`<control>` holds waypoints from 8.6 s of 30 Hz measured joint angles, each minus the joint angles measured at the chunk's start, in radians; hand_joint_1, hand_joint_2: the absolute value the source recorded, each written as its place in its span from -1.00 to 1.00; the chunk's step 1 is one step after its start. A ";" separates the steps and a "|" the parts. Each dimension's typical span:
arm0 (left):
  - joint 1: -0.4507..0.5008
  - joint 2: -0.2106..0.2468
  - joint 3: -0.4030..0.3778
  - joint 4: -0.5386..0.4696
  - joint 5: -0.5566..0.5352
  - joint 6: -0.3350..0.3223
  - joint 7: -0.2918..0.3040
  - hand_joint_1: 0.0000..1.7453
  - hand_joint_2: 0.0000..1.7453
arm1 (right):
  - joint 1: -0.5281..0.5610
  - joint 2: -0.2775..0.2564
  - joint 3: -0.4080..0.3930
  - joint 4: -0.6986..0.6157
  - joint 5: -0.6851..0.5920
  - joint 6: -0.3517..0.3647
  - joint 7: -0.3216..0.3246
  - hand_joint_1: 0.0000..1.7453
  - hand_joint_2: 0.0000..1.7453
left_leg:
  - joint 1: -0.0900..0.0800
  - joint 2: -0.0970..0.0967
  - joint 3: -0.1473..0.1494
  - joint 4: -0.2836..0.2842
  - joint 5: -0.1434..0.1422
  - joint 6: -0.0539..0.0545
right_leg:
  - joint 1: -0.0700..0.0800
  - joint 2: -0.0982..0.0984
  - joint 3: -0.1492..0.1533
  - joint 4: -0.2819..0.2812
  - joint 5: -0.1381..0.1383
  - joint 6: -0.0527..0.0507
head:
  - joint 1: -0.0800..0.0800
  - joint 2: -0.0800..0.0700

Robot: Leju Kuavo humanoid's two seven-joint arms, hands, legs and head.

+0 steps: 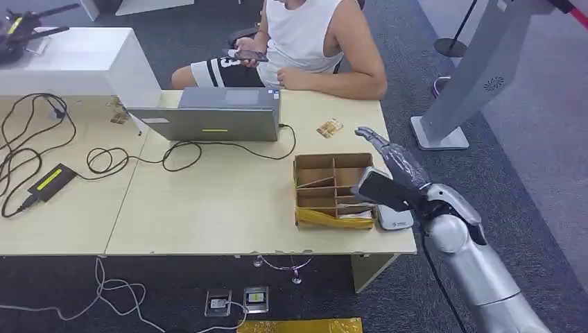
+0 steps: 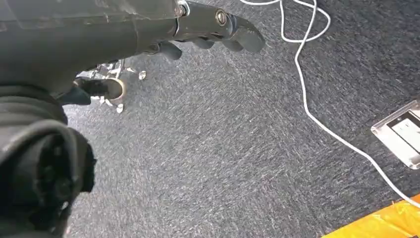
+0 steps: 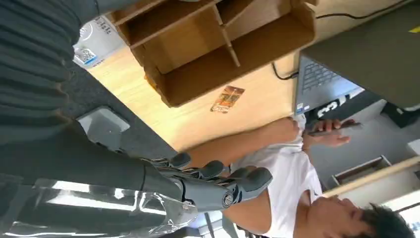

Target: Pass the card to the sensor for recognition and then transmit it.

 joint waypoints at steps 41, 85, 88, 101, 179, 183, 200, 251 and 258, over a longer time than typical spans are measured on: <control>-0.031 -0.005 0.000 -0.001 -0.044 -0.035 0.015 -1.00 -1.00 | 0.067 -0.032 0.063 0.125 0.256 -0.044 0.017 -1.00 1.00 | 0.000 0.000 0.000 0.000 0.000 0.000 | 0.000 0.000 0.000 0.000 0.000 0.000 | 0.000 0.000; -0.048 -0.009 0.000 -0.001 -0.064 -0.043 0.016 -1.00 -1.00 | 0.094 0.037 0.103 0.227 0.410 -0.350 -0.030 -0.92 1.00 | 0.000 0.000 0.000 0.000 0.000 0.000 | 0.000 0.000 0.000 0.000 0.000 0.000 | 0.000 0.000; -0.048 -0.008 0.000 -0.001 -0.064 -0.043 0.016 -1.00 -1.00 | 0.088 0.039 0.104 0.244 0.404 -0.349 -0.028 -0.94 1.00 | 0.000 0.000 0.000 0.000 0.000 0.000 | 0.000 0.000 0.000 0.000 0.000 0.000 | 0.000 0.000; -0.049 -0.008 0.000 -0.001 -0.065 -0.047 0.016 -1.00 -1.00 | 0.076 0.041 0.098 0.293 0.391 -0.345 -0.016 0.68 1.00 | 0.000 0.000 0.000 0.000 0.000 0.000 | 0.000 0.000 0.000 0.000 0.000 0.000 | 0.000 0.000; -0.071 -0.018 -0.004 -0.004 -0.155 -0.094 0.014 -1.00 -1.00 | -0.543 0.030 -0.031 0.637 0.513 -0.424 -0.073 1.00 1.00 | -0.002 -0.001 -0.003 0.000 0.003 0.000 | -0.002 -0.002 -0.003 0.002 0.002 -0.001 | 0.001 0.000; -0.072 -0.023 -0.005 -0.006 -0.156 -0.092 0.014 -1.00 -1.00 | -0.644 0.048 0.000 0.768 0.556 -0.406 -0.046 1.00 1.00 | -0.002 -0.001 -0.004 0.000 0.003 0.000 | -0.001 -0.001 -0.004 0.002 0.002 -0.001 | -0.001 0.000; -0.055 -0.027 -0.004 -0.007 -0.145 -0.074 0.014 -1.00 -1.00 | -0.677 0.105 0.071 0.961 0.581 -0.379 -0.027 -1.00 1.00 | -0.001 -0.001 -0.004 0.000 0.003 0.000 | -0.001 -0.002 -0.004 0.001 0.002 -0.001 | 0.000 0.000; 0.053 -0.019 0.032 -0.003 -0.047 0.059 -0.029 -1.00 -1.00 | -0.294 -0.483 -0.939 0.714 0.528 -0.790 -0.252 -1.00 1.00 | -0.001 -0.001 -0.001 0.002 -0.003 0.002 | -0.001 -0.002 -0.001 -0.002 0.000 0.000 | -0.001 0.000; 0.061 -0.022 0.048 -0.002 -0.030 0.071 -0.026 -1.00 -1.00 | -0.098 -0.462 -1.272 0.718 0.597 -0.789 -0.222 -1.00 1.00 | -0.001 0.000 -0.001 0.001 -0.003 0.002 | 0.000 -0.002 -0.001 -0.001 -0.001 0.001 | 0.000 0.000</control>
